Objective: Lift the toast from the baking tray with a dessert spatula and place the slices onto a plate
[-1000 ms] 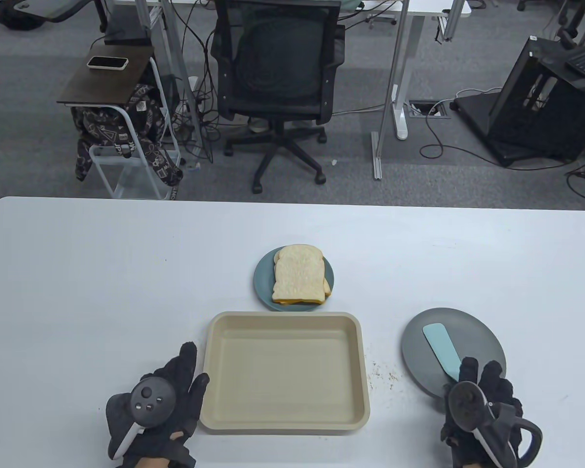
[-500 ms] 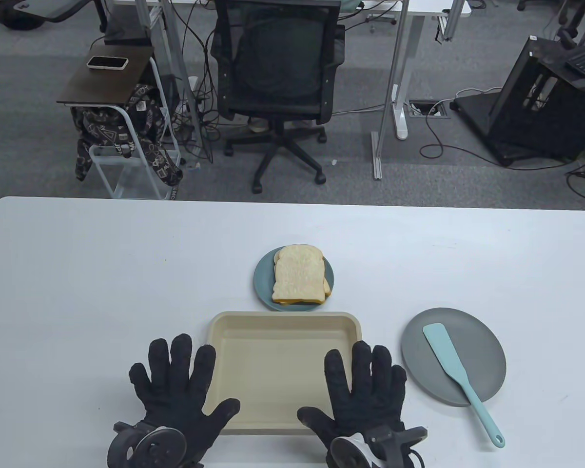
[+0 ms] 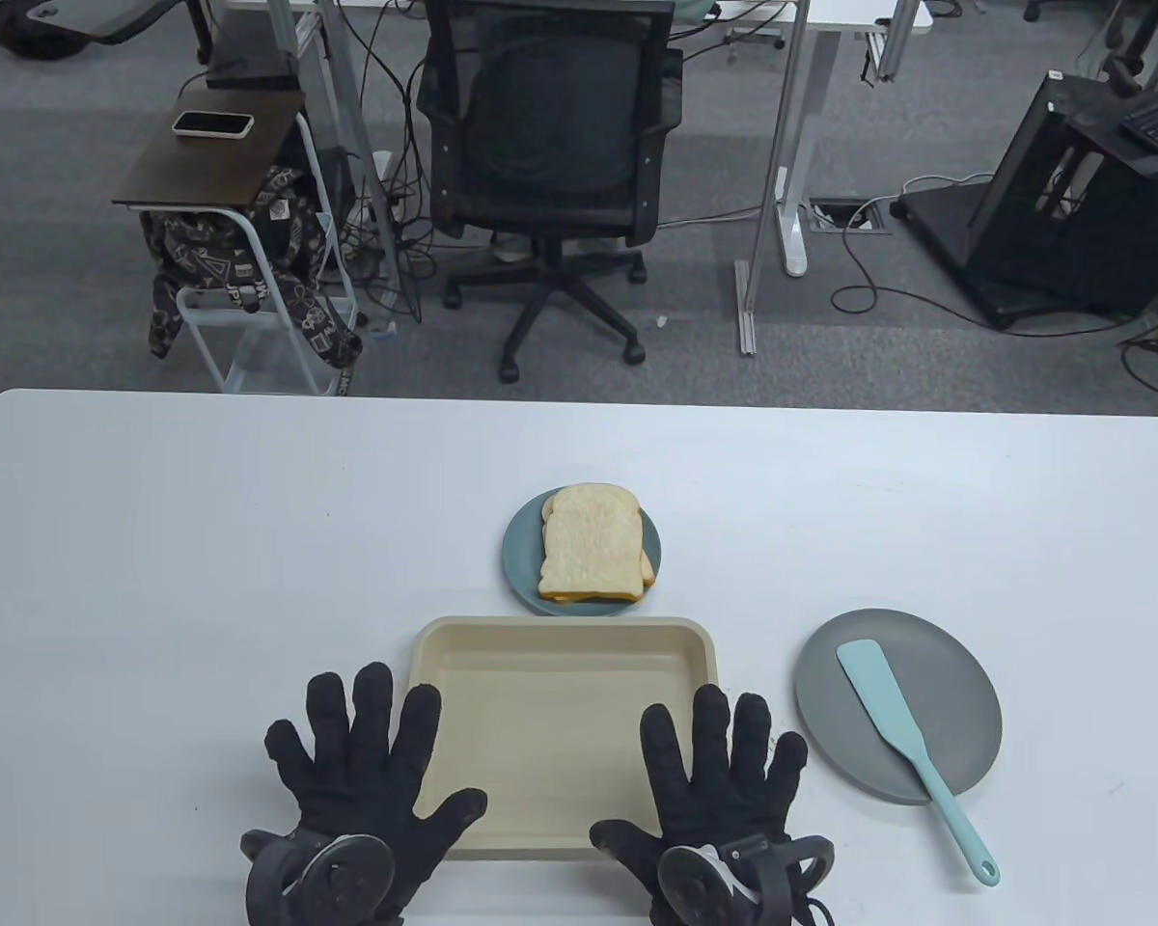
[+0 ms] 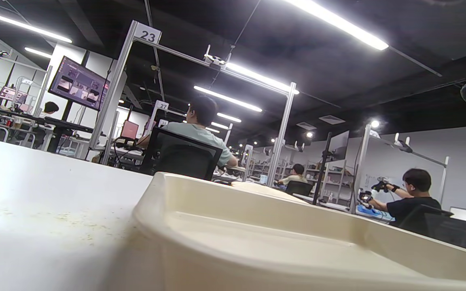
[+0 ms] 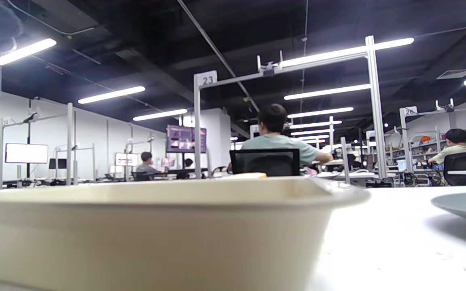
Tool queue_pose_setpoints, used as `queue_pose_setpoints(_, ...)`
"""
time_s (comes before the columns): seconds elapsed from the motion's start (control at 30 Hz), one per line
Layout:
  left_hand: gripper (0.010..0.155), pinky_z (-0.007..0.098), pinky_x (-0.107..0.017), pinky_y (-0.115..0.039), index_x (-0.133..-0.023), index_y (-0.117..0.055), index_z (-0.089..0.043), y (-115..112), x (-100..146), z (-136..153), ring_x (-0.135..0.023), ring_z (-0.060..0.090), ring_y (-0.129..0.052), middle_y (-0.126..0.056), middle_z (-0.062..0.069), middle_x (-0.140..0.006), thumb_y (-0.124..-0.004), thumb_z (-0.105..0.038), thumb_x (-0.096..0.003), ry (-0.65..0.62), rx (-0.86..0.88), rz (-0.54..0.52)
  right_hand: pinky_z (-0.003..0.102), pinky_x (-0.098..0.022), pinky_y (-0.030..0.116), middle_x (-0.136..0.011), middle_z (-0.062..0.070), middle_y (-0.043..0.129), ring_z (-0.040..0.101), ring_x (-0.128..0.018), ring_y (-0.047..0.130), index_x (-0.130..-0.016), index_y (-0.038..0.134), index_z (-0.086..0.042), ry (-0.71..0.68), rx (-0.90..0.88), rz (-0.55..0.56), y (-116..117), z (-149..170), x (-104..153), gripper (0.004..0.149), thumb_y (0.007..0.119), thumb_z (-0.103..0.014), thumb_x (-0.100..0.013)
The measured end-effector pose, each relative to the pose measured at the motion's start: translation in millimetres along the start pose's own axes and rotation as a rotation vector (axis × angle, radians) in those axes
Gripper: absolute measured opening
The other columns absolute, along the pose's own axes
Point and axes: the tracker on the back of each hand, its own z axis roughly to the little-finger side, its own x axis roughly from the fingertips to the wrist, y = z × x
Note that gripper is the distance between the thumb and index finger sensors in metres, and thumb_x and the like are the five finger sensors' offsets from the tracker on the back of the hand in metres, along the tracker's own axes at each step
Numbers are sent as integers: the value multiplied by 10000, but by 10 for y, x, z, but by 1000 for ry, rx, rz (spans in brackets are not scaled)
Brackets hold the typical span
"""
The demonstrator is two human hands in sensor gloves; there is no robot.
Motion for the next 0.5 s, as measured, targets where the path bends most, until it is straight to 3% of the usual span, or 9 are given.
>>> queue_pose_setpoints(0.5, 879, 859, -650, -97, -1205, -218, -397, -43, -20, -25, -1148, 489, -16, -56, 16, -1306, -515, -853, -515, -16, 42, 46, 835, -596, 148, -1128, 162, -13, 535, -1005, 19, -1088, 120, -321, 20, -29, -8, -10, 89, 32, 948, 458, -835, -367)
